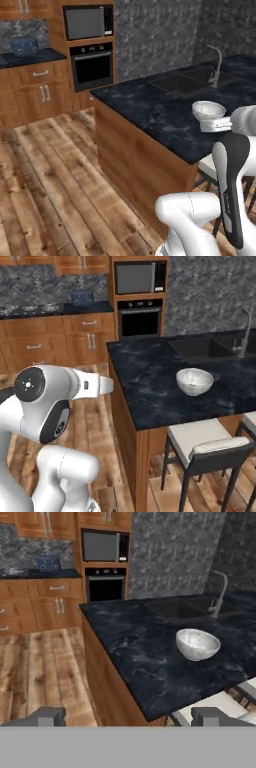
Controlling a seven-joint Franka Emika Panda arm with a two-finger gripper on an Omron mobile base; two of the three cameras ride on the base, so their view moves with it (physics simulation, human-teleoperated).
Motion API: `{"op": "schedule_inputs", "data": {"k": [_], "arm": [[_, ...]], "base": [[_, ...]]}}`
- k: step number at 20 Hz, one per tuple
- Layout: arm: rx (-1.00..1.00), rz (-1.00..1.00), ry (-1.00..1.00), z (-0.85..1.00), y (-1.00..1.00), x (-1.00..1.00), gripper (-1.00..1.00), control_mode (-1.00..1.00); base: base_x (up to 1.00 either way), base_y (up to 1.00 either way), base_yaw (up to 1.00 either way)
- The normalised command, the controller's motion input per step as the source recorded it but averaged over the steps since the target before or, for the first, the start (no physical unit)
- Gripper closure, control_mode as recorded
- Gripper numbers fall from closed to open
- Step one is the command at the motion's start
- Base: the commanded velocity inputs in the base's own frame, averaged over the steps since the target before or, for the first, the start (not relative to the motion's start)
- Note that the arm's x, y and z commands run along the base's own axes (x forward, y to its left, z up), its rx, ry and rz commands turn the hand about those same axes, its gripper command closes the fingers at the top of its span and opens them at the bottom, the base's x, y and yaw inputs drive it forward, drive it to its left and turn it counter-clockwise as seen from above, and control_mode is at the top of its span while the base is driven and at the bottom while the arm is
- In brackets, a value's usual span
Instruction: Retrieve the mango and kiwi from the fridge and place them into the bowl on the dining table.
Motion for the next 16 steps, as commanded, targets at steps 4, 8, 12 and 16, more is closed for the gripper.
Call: {"op": "schedule_inputs", "data": {"k": [4, 8, 12, 16], "arm": [[0.0, 0.0, 0.0, 0.0, 0.0, 0.0, -1.0, 1.0], [0.0, 0.0, 0.0, 0.0, 0.0, 0.0, -1.0, 1.0], [0.0, 0.0, 0.0, 0.0, 0.0, 0.0, -1.0, 1.0], [0.0, 0.0, 0.0, 0.0, 0.0, 0.0, -1.0, 1.0]], "base": [[0.04, 0.78, 0.67], [0.11, 0.68, 0.73], [0.15, 0.58, 0.75], [0.15, 0.6, 0.72]]}}
